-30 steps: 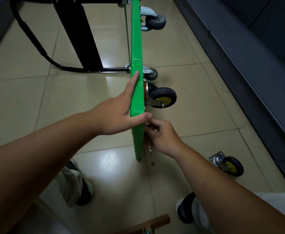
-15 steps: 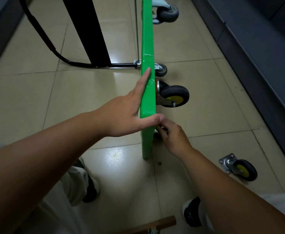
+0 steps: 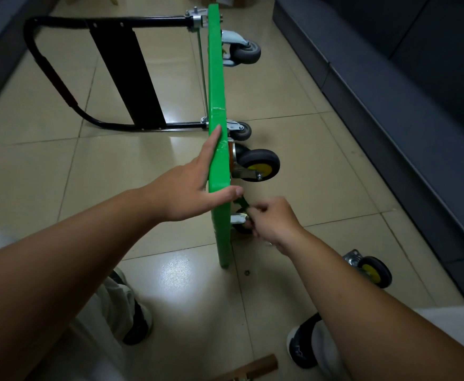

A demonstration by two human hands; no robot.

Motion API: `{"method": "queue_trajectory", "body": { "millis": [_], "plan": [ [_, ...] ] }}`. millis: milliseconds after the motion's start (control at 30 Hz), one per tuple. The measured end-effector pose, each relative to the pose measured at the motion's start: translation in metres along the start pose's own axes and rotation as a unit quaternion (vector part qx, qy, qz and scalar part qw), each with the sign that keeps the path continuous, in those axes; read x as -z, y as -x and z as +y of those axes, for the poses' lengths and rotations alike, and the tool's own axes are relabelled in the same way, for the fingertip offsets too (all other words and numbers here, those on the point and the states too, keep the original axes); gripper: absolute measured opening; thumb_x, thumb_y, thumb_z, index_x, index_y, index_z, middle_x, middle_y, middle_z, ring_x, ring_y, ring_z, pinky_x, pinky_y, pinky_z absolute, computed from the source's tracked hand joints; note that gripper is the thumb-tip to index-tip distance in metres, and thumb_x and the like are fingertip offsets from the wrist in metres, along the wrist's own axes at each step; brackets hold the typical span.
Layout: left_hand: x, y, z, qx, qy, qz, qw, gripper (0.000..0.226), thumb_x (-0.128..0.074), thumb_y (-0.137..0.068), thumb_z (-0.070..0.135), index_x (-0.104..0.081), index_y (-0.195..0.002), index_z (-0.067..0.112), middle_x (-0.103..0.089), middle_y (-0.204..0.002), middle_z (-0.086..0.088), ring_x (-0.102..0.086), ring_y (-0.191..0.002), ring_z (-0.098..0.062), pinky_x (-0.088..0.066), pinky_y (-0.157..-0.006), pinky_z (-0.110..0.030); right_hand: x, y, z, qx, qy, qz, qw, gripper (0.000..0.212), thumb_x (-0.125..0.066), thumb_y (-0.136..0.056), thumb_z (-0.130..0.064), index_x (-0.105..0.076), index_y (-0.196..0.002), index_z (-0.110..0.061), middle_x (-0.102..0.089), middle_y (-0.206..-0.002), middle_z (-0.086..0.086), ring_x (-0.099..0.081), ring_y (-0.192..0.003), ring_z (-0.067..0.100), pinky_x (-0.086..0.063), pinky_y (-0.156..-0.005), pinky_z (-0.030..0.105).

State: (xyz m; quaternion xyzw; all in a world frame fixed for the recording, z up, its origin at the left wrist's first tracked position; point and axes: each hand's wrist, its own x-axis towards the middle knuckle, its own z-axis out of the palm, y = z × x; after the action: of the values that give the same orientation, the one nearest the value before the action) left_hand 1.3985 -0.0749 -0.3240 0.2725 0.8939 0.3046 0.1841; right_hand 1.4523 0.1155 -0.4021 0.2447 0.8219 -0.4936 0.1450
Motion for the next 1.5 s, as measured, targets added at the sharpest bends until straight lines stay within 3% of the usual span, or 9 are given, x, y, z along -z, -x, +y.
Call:
{"method": "queue_trajectory", "body": {
  "millis": [100,367,533,867,1000,1100,1200,1367,1500],
  "plan": [
    [0.000,0.000,-0.002,-0.001,0.004,0.003,1.000,0.109,-0.052,-0.080,0.075,0.030,-0.147,0.052,-0.037,-0.160,-0.004,-0.066,-0.110,-0.022,-0.057,-0.094,-0.041,-0.001,0.016,-0.034,0.035,-0.067,0.010,0.997,0.024,-0.056,-0.101,-0.020,-0.073,-0.083,-0.017,-0.074,-0.085,0.010,-0.060,-0.061,0.016,-0.048,-0.055,0.030],
    [-0.001,-0.002,-0.006,-0.008,0.000,0.004,1.000,0.109,-0.053,-0.081,0.075,0.031,-0.147,0.052,-0.038,-0.160,-0.004,-0.066,-0.109,-0.022,-0.057,-0.092,-0.041,0.002,0.031,-0.038,0.048,-0.093,-0.003,0.994,0.022,-0.055,-0.103,-0.023,-0.076,-0.109,-0.025,-0.074,-0.088,0.000,-0.063,-0.066,0.009,-0.045,-0.049,0.017],
    [-0.001,-0.003,-0.005,-0.008,0.000,0.002,1.000,0.109,-0.052,-0.080,0.077,0.032,-0.146,0.052,-0.032,-0.163,-0.003,-0.065,-0.112,-0.023,-0.058,-0.092,-0.041,0.011,0.034,-0.038,0.076,-0.080,-0.010,0.994,0.025,-0.055,-0.103,-0.022,-0.072,-0.121,-0.026,-0.073,-0.098,-0.005,-0.069,-0.088,0.009,-0.048,-0.058,0.017],
    [-0.002,-0.001,-0.003,0.000,-0.008,0.012,1.000,0.109,-0.052,-0.080,0.074,0.029,-0.148,0.050,-0.037,-0.161,-0.005,-0.067,-0.108,-0.023,-0.057,-0.093,-0.040,0.007,0.032,-0.032,0.072,-0.134,-0.122,0.981,0.024,-0.054,-0.103,-0.009,-0.070,-0.121,-0.012,-0.075,-0.100,0.010,-0.063,-0.052,0.008,-0.051,-0.050,0.022],
    [-0.003,-0.002,-0.002,0.003,-0.007,0.014,1.000,0.109,-0.052,-0.079,0.074,0.029,-0.149,0.050,-0.041,-0.158,-0.005,-0.067,-0.105,-0.023,-0.057,-0.091,-0.041,0.002,0.027,-0.019,0.121,-0.110,-0.115,0.980,0.025,-0.058,-0.102,-0.016,-0.072,-0.123,-0.018,-0.077,-0.102,0.000,-0.075,-0.086,0.014,-0.062,-0.078,0.032],
    [-0.003,-0.002,-0.003,0.004,-0.001,0.015,1.000,0.109,-0.052,-0.079,0.075,0.029,-0.148,0.051,-0.042,-0.157,-0.005,-0.068,-0.105,-0.023,-0.058,-0.091,-0.043,-0.004,0.021,-0.007,0.137,-0.134,-0.114,0.975,0.024,-0.061,-0.100,-0.015,-0.074,-0.116,-0.028,-0.078,-0.101,-0.004,-0.074,-0.092,0.013,-0.061,-0.083,0.029],
    [-0.003,-0.002,-0.004,-0.005,0.010,0.010,1.000,0.109,-0.052,-0.079,0.076,0.029,-0.147,0.053,-0.040,-0.158,-0.005,-0.068,-0.105,-0.022,-0.058,-0.090,-0.042,-0.012,0.010,0.008,0.152,-0.129,-0.090,0.976,0.030,-0.066,-0.097,-0.015,-0.074,-0.103,-0.043,-0.077,-0.101,-0.001,-0.073,-0.097,0.019,-0.060,-0.090,0.038],
    [-0.002,-0.003,-0.007,-0.011,0.008,0.002,1.000,0.109,-0.052,-0.079,0.078,0.031,-0.145,0.054,-0.037,-0.159,-0.004,-0.068,-0.102,-0.020,-0.059,-0.087,-0.041,-0.024,-0.016,0.029,0.161,-0.144,-0.089,0.972,0.036,-0.069,-0.095,-0.011,-0.070,-0.127,-0.028,-0.076,-0.107,0.005,-0.073,-0.099,0.026,-0.061,-0.086,0.040],
    [-0.002,-0.003,-0.007,-0.008,0.002,0.005,1.000,0.111,-0.053,-0.080,0.078,0.031,-0.147,0.052,-0.041,-0.156,-0.001,-0.068,-0.099,-0.019,-0.058,-0.087,-0.041,-0.032,-0.039,0.037,0.172,-0.121,-0.074,0.975,0.029,-0.067,-0.095,-0.010,-0.073,-0.121,-0.023,-0.075,-0.103,-0.006,-0.072,-0.098,0.021,-0.060,-0.081,0.032]
  ]
}}
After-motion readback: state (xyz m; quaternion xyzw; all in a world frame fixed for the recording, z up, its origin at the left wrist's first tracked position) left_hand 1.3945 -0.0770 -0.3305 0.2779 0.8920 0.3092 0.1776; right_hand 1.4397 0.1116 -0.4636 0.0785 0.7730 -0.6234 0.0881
